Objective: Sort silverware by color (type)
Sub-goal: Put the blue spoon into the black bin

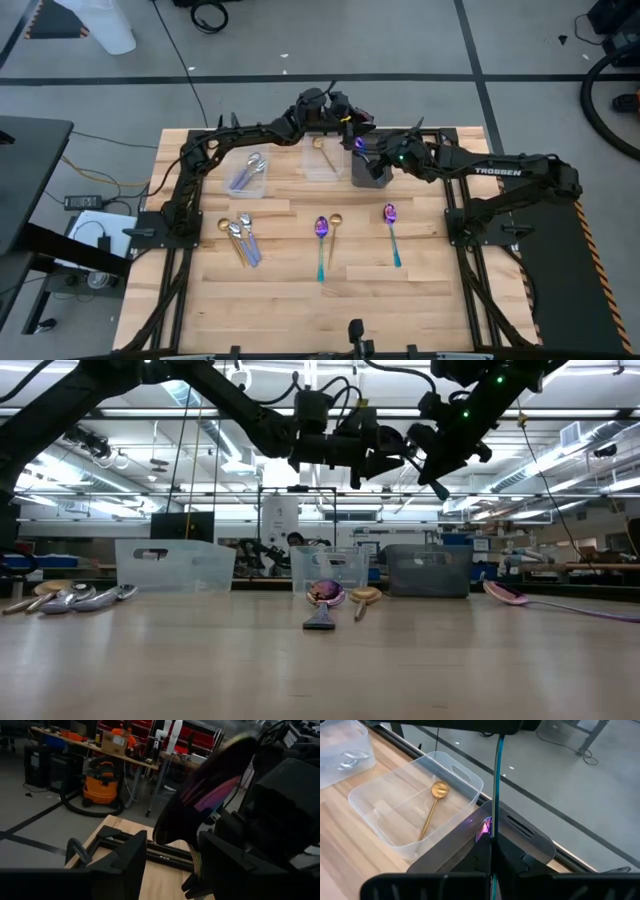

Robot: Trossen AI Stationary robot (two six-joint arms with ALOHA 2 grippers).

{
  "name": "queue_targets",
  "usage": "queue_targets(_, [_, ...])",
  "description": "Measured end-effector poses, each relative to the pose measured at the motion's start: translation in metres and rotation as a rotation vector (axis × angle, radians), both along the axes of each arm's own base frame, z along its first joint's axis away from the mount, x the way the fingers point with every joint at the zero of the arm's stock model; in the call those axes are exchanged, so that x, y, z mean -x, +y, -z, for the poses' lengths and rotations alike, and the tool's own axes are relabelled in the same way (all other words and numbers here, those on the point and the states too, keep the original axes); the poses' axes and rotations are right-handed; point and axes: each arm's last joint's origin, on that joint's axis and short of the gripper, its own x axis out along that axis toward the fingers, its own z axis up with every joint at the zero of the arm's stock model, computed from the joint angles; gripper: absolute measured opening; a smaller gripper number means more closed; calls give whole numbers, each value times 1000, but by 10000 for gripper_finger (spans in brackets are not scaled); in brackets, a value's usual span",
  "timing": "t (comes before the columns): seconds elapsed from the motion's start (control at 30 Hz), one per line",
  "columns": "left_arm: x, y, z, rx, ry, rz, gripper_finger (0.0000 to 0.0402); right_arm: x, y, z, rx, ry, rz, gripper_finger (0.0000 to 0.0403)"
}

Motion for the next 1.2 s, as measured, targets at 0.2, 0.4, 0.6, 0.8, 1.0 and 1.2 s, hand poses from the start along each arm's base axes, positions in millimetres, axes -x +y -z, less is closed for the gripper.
queue_targets(0.2, [4,-1,-5,-55,47,-22,188,2,-2,1,-24,6,-10,16])
queue_targets(0.4, [11,-1,-10,-142,159,-118,188,6,-12,2,-81,-15,-9,16])
queue_targets(0.6, [23,-5,-19,-213,295,-185,188,8,-21,7,-152,-23,-26,16])
queue_targets(0.8, [35,-9,-34,-236,349,-190,188,12,-29,8,-171,-20,-8,16])
queue_targets(1.0, [40,-10,-39,-209,371,-199,188,16,-35,9,-207,-11,-37,16])
queue_targets(1.2, [41,-13,-34,-204,427,-183,188,21,-42,10,-231,-2,-58,16])
